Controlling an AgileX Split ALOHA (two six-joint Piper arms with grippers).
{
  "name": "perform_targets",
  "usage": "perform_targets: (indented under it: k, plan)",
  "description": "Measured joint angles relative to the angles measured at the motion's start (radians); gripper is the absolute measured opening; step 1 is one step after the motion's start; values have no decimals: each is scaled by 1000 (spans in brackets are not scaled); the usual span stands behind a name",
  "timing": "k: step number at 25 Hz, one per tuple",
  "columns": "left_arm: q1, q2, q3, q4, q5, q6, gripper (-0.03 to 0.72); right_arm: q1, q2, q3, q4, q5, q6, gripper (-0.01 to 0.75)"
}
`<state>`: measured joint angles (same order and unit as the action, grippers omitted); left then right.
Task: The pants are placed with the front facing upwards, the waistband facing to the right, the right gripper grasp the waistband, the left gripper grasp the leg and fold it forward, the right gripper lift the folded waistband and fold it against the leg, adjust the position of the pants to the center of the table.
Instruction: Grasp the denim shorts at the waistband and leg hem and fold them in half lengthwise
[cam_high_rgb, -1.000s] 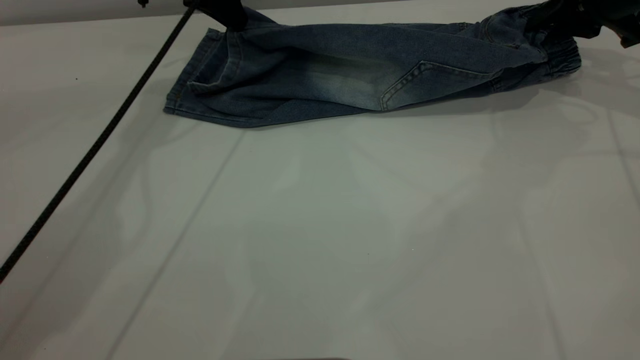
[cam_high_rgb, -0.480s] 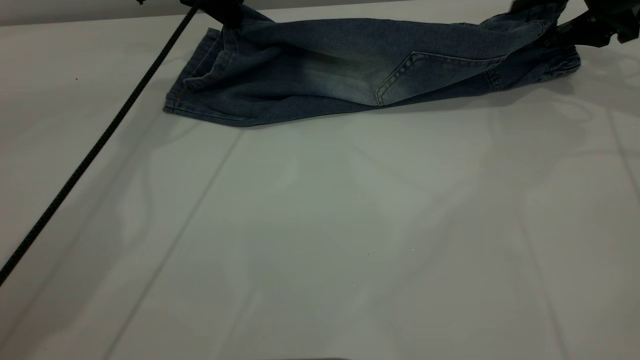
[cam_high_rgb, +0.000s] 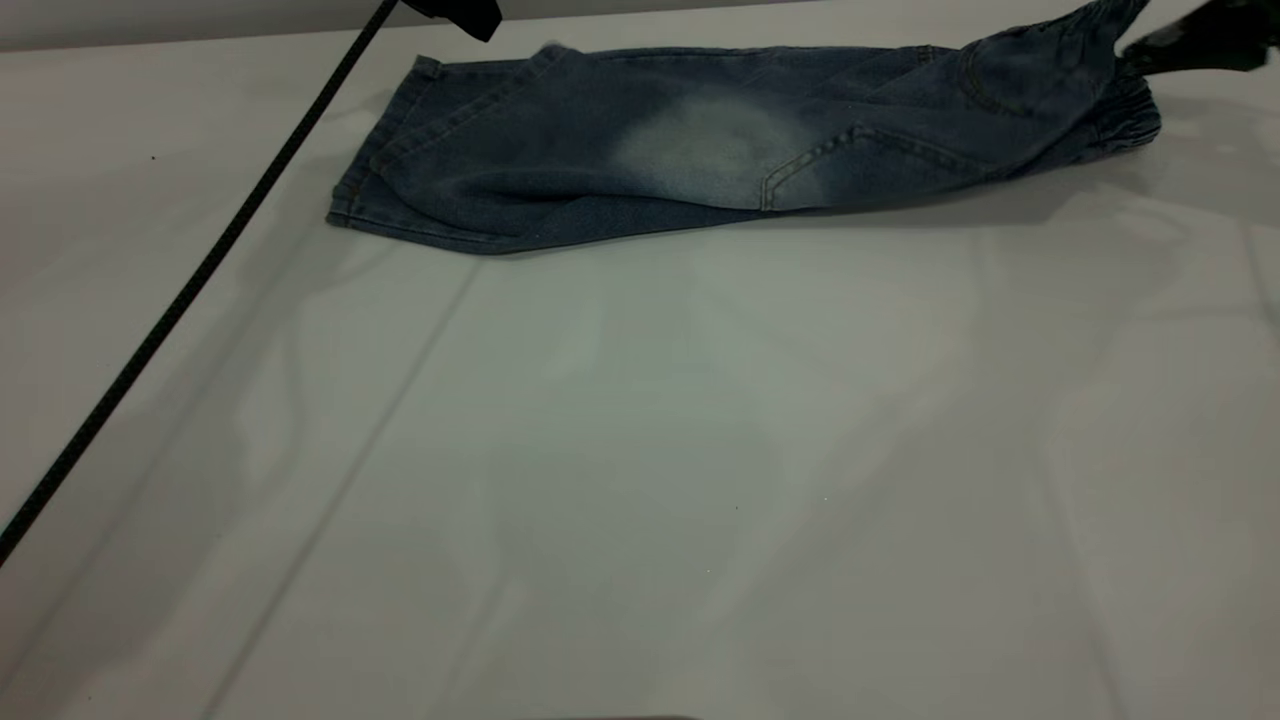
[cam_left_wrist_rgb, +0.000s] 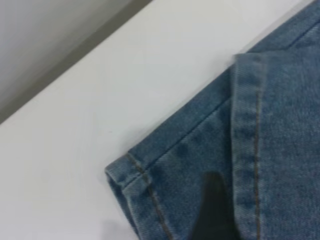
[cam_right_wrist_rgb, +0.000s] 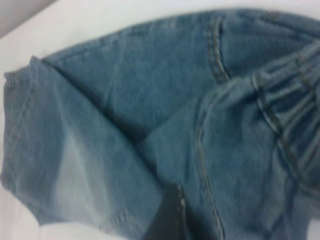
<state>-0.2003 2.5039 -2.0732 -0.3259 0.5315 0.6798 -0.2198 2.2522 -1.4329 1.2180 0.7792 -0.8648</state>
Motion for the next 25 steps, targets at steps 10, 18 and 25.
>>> perform_targets:
  k: [10, 18, 25]
  plan:
    - [1, -32, -21, 3, 243, -54, 547, -16, -1, 0, -103, 111, 107, 606]
    - [2, -32, -21, 32, 272, -100, 547, -8, 10, 0, -108, 164, 131, 594]
    - [2, -32, -21, 34, 276, -126, 547, 95, 40, 1, -111, 141, 126, 594]
